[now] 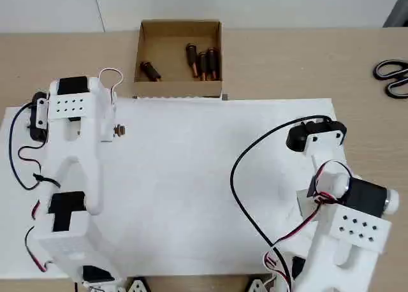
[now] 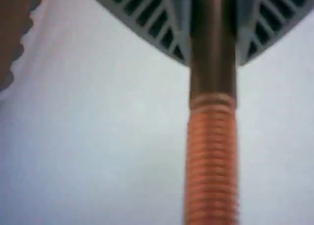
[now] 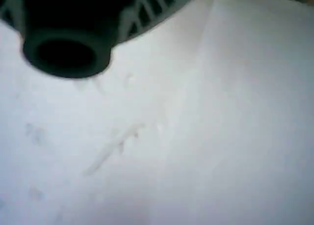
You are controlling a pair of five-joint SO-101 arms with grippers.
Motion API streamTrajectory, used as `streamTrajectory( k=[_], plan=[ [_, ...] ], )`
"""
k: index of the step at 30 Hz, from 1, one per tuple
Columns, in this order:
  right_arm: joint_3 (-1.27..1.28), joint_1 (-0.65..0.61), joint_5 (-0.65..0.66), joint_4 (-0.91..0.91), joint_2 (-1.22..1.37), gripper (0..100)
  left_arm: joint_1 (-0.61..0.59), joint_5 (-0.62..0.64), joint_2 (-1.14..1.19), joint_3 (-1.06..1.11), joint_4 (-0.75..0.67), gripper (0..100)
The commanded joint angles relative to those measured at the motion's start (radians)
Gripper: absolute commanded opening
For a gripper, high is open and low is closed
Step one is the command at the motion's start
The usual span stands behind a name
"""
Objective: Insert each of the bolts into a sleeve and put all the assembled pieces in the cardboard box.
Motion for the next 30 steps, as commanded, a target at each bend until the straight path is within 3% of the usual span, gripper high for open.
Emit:
streamTrajectory(
  k=[1,6,12,15,20,30],
  plan=[
    [-0.006,0.007,-0.008,-0.012,-0.021,0.4,0.003,0.006,-0.058,-0.005,-0.012,14],
    [-0.006,0.007,-0.008,-0.012,-0.021,0.4,0.014,0.000,-0.060,-0.005,-0.009,29],
    [-0.006,0.007,-0.008,-0.012,-0.021,0.4,0.018,-0.008,-0.069,-0.015,0.006,29],
    [-0.006,0.007,-0.008,-0.012,-0.021,0.4,0.020,-0.095,-0.069,-0.035,0.054,29],
    [-0.006,0.007,-0.008,-0.010,-0.021,0.4,0.018,-0.377,-0.069,-0.183,0.287,29],
    [-0.006,0.007,-0.008,-0.007,-0.021,0.4,0.009,-1.014,-0.097,-0.226,0.290,29]
  ],
)
